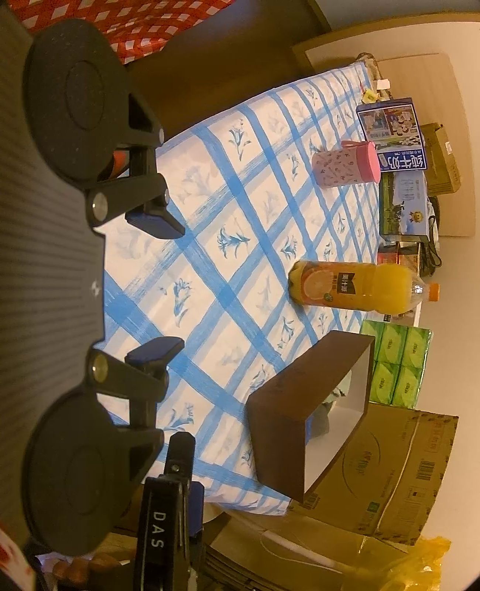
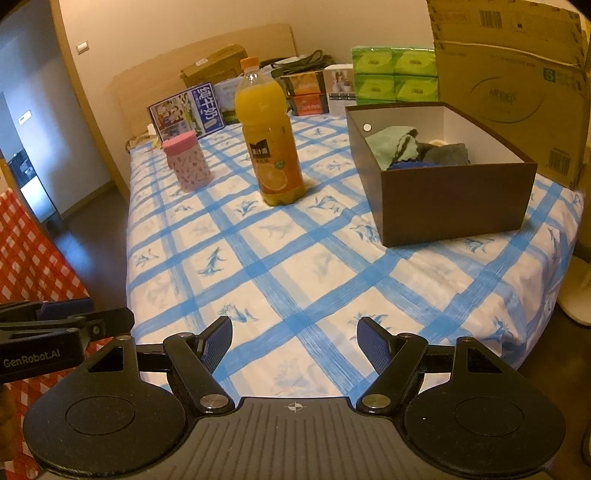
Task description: Organize soft objects
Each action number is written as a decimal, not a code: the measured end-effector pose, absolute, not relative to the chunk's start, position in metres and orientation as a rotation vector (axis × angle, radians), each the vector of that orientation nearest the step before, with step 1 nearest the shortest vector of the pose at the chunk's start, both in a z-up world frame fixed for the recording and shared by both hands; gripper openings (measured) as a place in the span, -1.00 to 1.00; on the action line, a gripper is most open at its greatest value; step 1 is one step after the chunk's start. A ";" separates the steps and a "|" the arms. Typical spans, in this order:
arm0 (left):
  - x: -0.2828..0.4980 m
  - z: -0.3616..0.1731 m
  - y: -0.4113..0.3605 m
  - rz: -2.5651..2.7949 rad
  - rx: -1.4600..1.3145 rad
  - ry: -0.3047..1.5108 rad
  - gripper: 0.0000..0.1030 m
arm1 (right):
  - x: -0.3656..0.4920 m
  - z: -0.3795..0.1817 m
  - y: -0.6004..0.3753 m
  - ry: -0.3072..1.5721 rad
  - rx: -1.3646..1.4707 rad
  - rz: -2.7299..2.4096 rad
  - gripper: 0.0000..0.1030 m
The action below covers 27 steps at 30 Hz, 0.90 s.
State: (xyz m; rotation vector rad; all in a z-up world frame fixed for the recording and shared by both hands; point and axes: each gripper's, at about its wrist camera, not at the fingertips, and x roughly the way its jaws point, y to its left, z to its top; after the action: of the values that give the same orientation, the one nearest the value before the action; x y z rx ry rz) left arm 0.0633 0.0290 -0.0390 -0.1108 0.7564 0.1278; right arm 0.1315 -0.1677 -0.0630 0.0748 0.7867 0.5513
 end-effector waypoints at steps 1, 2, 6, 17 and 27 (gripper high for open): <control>0.063 -0.040 0.029 0.126 -0.110 0.759 0.08 | 0.132 -0.064 -0.167 0.789 0.073 0.551 0.44; 0.064 -0.040 0.028 0.124 -0.109 0.761 0.08 | 0.132 -0.065 -0.167 0.792 0.071 0.551 0.44; 0.065 -0.042 0.027 0.121 -0.103 0.765 0.08 | 0.131 -0.068 -0.166 0.801 0.066 0.553 0.44; 0.068 -0.045 0.027 0.117 -0.103 0.777 0.08 | 0.132 -0.071 -0.165 0.807 0.064 0.553 0.44; 0.069 -0.047 0.025 0.112 -0.103 0.781 0.08 | 0.133 -0.071 -0.165 0.809 0.065 0.551 0.44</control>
State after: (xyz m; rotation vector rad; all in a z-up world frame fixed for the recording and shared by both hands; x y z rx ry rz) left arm 0.0691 0.0251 -0.0468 -0.1027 0.7806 0.1125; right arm 0.1325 -0.1650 -0.0710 0.0646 0.8088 0.5509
